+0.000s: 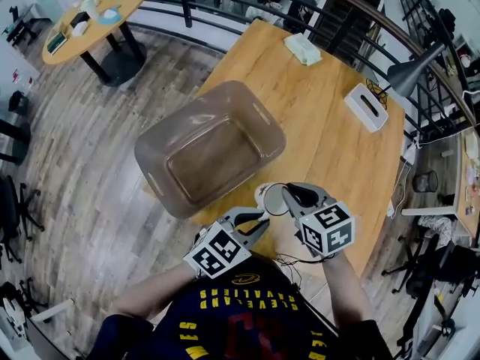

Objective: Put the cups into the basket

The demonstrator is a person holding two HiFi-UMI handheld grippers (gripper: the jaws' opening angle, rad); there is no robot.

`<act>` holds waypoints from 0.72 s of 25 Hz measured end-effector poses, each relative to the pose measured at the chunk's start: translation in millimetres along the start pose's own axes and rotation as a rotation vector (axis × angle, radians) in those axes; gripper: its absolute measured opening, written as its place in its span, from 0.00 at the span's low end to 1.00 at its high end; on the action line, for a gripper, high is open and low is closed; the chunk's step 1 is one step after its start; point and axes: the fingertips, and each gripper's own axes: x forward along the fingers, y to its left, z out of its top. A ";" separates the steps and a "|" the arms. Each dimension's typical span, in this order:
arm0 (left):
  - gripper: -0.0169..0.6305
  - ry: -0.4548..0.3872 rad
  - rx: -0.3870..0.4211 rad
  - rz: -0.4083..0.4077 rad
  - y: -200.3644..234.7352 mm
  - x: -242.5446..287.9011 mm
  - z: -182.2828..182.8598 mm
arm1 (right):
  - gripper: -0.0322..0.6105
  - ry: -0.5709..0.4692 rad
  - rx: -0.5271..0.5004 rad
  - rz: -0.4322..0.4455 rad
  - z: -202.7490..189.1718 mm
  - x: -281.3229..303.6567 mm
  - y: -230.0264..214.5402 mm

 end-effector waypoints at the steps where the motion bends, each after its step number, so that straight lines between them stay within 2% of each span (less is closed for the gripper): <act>1: 0.12 -0.011 0.001 0.007 0.2 -5.2 5.7 | 0.11 -0.015 -0.013 0.014 7.2 -1.4 3.4; 8: 0.12 -0.069 0.037 0.101 13.8 -41.2 45.4 | 0.11 -0.086 -0.106 0.090 60.0 -4.4 23.3; 18: 0.12 -0.110 0.114 0.336 74.1 -99.8 85.2 | 0.11 -0.190 -0.272 0.150 152.5 22.2 52.7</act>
